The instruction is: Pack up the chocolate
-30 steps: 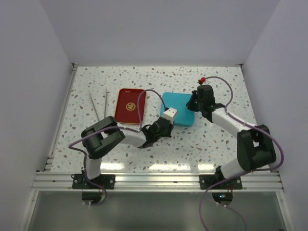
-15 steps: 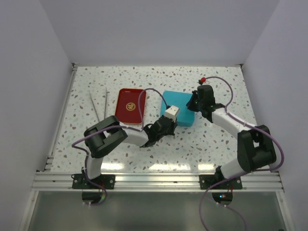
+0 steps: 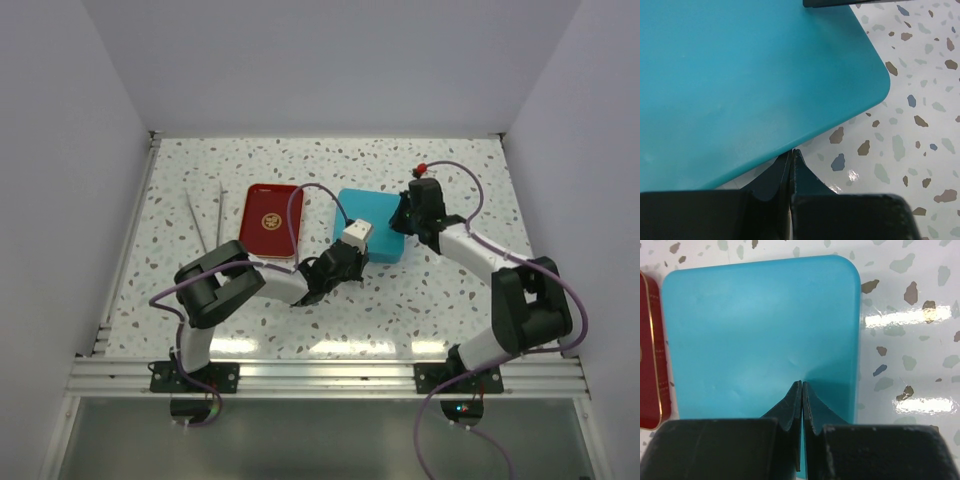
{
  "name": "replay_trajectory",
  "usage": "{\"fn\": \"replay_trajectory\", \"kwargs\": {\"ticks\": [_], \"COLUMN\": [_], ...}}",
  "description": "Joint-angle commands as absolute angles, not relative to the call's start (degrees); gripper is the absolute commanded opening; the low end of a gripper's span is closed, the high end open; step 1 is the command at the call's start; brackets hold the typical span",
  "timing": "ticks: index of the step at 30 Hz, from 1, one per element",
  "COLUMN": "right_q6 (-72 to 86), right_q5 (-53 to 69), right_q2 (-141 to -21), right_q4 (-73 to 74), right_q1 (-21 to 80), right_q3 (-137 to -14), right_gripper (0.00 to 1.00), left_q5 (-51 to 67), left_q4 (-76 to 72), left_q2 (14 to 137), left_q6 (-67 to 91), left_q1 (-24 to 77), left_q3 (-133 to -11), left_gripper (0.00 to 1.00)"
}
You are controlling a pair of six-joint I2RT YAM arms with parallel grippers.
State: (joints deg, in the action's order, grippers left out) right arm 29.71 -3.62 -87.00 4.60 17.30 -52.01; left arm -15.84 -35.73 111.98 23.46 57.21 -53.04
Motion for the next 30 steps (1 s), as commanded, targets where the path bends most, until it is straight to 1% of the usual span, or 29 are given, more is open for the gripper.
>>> {"fn": "replay_trajectory", "kwargs": {"ticks": [1, 12, 21, 29, 30], "right_q6": [28.39, 27.69, 27.42, 27.16, 27.16], "right_q5": [-6.24, -7.82, -9.67, -9.93, -10.02], "right_q2": [-89.11, -95.36, -97.73, -100.98, -101.33], "right_q4": [5.89, 6.59, 8.43, 9.58, 9.67], "right_q1": [17.23, 17.23, 17.31, 17.31, 17.40], "right_q3": [-52.38, -54.40, -55.81, -57.04, -57.04], "right_gripper": [0.00, 0.00, 0.00, 0.00, 0.00], "left_q5": [-17.05, -16.70, -15.04, -11.43, -10.56], "left_q4": [-39.99, -39.90, -39.82, -37.01, -36.39], "left_q2": [111.36, 110.83, 111.18, 105.21, 104.51], "left_q6": [23.99, 23.29, 22.59, 18.99, 18.46], "left_q1": [57.39, 57.39, 57.39, 57.39, 57.39], "left_q3": [-55.37, -55.90, -56.08, -53.62, -53.70], "left_gripper": [0.00, 0.00, 0.00, 0.00, 0.01]}}
